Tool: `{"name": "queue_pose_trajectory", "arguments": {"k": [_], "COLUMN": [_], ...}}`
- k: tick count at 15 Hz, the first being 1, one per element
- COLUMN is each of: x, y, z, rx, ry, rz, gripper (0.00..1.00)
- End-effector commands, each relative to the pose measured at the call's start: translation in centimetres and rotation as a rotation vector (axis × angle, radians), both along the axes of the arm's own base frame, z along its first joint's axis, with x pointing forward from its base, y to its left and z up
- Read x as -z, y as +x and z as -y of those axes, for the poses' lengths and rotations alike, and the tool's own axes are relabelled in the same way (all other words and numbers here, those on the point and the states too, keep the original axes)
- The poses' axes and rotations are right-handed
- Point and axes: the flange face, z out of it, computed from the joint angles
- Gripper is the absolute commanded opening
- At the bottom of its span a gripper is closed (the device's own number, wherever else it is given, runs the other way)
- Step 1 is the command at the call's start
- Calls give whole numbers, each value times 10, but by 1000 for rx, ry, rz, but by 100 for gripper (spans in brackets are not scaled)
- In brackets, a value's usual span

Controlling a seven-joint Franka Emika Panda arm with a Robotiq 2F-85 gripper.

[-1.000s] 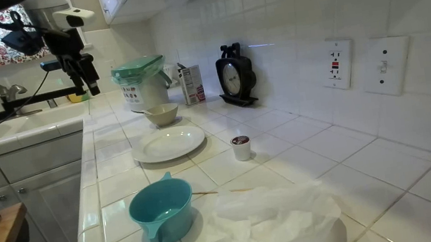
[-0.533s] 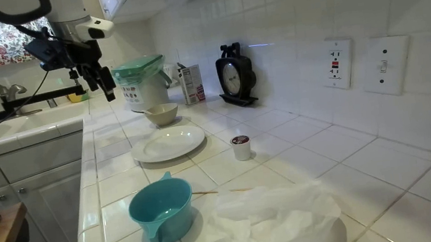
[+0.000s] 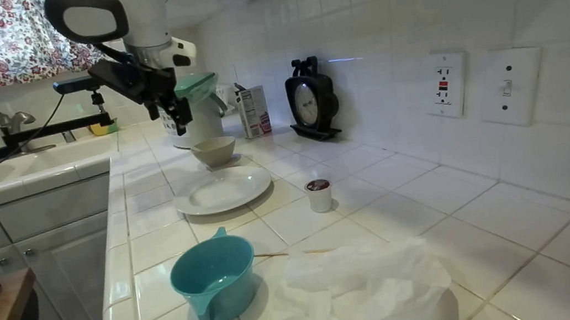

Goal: Use the white spoon to stir the contents in the grey bowl.

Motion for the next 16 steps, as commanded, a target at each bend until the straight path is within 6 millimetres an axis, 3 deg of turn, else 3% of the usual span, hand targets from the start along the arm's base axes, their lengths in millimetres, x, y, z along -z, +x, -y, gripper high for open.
{"name": "queue_pose_trajectory", "arguments": {"k": [1, 6, 16], "x": [13, 33, 68], "y": [25, 45, 58], "z": [2, 16, 31], "rx": [-66, -76, -47], "ry": [51, 63, 84], "rz": [-35, -82, -179], "gripper": [100, 100, 100]}}
